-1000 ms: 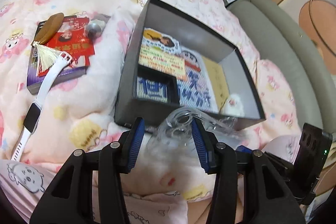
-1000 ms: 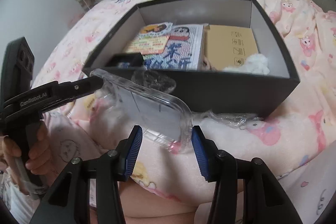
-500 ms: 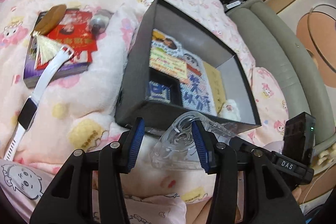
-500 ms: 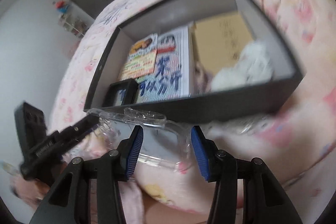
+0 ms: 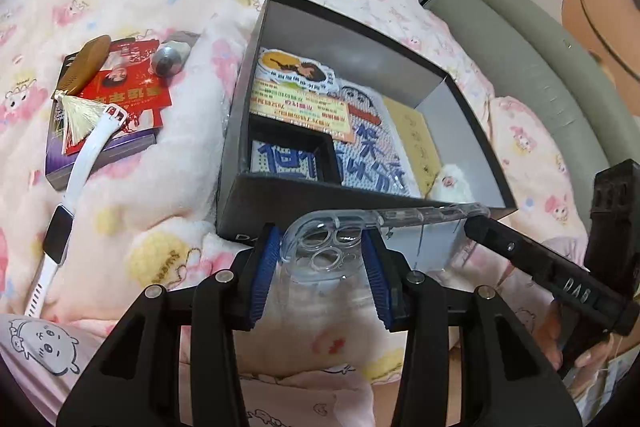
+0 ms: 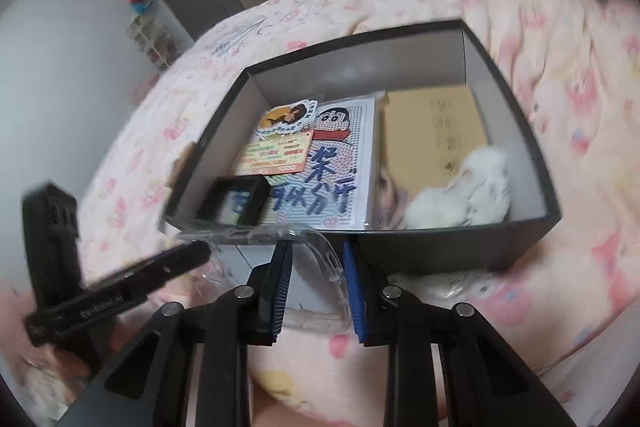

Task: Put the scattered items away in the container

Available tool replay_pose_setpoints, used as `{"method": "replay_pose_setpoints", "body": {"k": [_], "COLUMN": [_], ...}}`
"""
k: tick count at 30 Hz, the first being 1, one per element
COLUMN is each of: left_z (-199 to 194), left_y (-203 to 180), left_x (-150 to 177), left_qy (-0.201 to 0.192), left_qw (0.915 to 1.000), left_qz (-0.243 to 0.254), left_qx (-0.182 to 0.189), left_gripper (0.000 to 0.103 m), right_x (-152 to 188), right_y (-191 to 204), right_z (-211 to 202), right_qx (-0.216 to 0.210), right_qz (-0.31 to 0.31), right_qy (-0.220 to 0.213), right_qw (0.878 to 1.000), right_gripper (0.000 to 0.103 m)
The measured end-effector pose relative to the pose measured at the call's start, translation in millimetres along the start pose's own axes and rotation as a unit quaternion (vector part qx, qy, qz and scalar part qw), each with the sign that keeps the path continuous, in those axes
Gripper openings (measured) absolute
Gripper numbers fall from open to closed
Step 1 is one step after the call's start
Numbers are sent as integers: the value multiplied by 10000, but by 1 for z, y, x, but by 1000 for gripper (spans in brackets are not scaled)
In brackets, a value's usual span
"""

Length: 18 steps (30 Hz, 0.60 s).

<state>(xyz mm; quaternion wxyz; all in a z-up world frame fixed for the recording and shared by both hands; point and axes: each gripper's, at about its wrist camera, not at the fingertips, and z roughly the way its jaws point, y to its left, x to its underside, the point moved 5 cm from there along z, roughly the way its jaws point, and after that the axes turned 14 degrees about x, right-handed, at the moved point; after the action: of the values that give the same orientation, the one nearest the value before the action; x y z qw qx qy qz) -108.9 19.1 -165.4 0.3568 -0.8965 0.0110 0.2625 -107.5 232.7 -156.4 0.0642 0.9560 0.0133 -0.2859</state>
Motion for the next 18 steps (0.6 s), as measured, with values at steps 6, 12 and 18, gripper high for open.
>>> {"method": "replay_pose_setpoints", "body": {"k": [6,12,18], "left_z": [-21,-21,-18], "left_y": [6,1,1], "left_x": [-7,-6,5], "left_qy": [-454,-409,-109], "left_qw": [9952,9940,9928], "left_qz": [-452,-452,-545], "left_qx": [745,912,1058], "left_gripper": [43,43,43], "right_x": [31,40,44], "right_y": [-5,-3,5], "right_z": [2,-9,-4], "right_qx": [104,127,114], "right_qz": [-373,-652,-769], "right_qy": [417,420,518], "right_qw": [9984,9969,9956], "right_gripper": [22,22,23]}}
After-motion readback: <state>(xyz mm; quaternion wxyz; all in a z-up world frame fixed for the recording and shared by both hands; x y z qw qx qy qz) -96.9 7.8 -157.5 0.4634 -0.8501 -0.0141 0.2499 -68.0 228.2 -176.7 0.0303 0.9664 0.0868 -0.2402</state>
